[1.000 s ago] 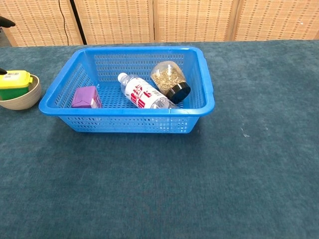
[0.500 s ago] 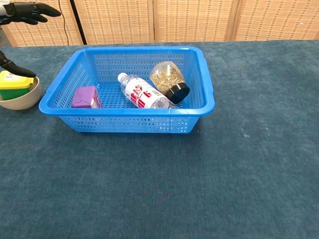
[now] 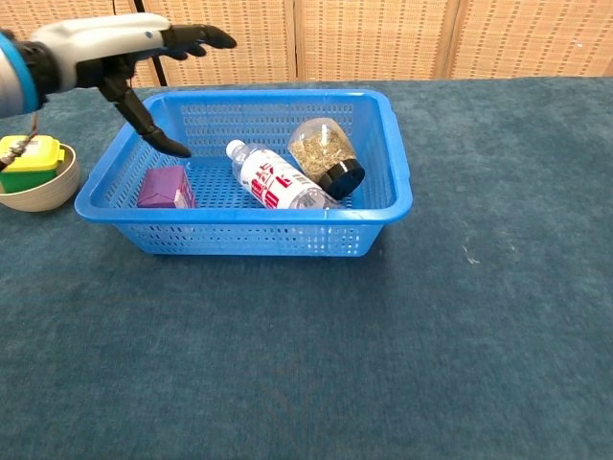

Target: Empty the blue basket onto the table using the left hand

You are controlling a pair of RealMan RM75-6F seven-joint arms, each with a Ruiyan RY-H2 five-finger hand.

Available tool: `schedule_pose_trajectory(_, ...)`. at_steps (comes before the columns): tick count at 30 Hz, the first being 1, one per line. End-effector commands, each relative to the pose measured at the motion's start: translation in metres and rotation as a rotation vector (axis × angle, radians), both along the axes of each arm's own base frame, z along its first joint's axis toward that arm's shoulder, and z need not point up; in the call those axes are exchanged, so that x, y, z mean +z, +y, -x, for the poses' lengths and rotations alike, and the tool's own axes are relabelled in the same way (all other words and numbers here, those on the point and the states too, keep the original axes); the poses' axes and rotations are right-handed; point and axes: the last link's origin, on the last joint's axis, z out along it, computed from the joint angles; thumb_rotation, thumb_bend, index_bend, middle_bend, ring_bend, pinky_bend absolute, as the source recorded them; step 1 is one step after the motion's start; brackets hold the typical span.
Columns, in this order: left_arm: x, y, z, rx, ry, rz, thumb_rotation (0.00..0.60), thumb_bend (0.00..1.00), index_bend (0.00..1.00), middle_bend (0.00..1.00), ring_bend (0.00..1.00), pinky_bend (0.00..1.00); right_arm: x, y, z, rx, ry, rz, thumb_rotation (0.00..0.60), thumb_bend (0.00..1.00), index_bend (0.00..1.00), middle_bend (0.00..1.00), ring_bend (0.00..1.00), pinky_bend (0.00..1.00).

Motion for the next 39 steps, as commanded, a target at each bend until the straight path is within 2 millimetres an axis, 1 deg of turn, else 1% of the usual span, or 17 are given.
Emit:
schedule_pose_trajectory(1,-0.033,0.014,-0.035,0.019,-0.027,0.027,0.600,0.07,0.00,0.00,0.00,0.00,0.000,-0.002,0.002,-0.007,0.000,-0.003,0.600,0.00,0.03,0.01,0.00,0.00)
schedule_pose_trajectory(8,-0.077,0.027,-0.063,0.093,-0.089,0.085,0.600,0.07,0.00,0.00,0.00,0.00,0.000,-0.007,0.007,-0.034,-0.004,-0.001,0.600,0.00,0.03,0.01,0.00,0.00)
schedule_pose_trajectory(13,-0.095,0.035,-0.072,0.114,-0.105,0.092,0.600,0.07,0.00,0.00,0.00,0.01,0.001,-0.011,0.011,-0.054,-0.008,0.001,0.600,0.00,0.03,0.01,0.00,0.00)
schedule_pose_trajectory(26,-0.116,0.043,-0.070,0.149,-0.112,0.104,0.600,0.10,0.00,0.00,0.00,0.10,-0.001,-0.017,0.015,-0.076,-0.006,-0.010,0.600,0.00,0.03,0.01,0.00,0.00)
schedule_pose_trajectory(29,-0.120,0.042,-0.069,0.152,-0.113,0.106,0.600,0.11,0.00,0.00,0.00,0.14,-0.001,-0.017,0.016,-0.078,-0.005,-0.011,0.600,0.00,0.03,0.01,0.00,0.00)
schedule_pose_trajectory(31,-0.122,0.042,-0.070,0.153,-0.121,0.099,0.600,0.11,0.02,0.00,0.02,0.19,-0.001,-0.017,0.016,-0.079,-0.006,-0.011,0.600,0.00,0.03,0.01,0.00,0.00)
schedule_pose_trajectory(34,-0.126,0.043,-0.071,0.158,-0.135,0.086,0.600,0.13,0.09,0.03,0.07,0.26,-0.002,-0.017,0.017,-0.080,-0.006,-0.014,0.600,0.00,0.03,0.01,0.00,0.00)
schedule_pose_trajectory(37,-0.130,0.042,-0.072,0.156,-0.132,0.086,0.600,0.16,0.17,0.07,0.11,0.31,-0.002,-0.018,0.017,-0.081,-0.007,-0.016,0.600,0.00,0.03,0.01,0.00,0.00)
schedule_pose_trajectory(39,-0.133,0.042,-0.074,0.157,-0.135,0.085,0.600,0.20,0.24,0.14,0.17,0.37,-0.002,-0.018,0.017,-0.082,-0.008,-0.017,0.600,0.00,0.03,0.01,0.00,0.00)
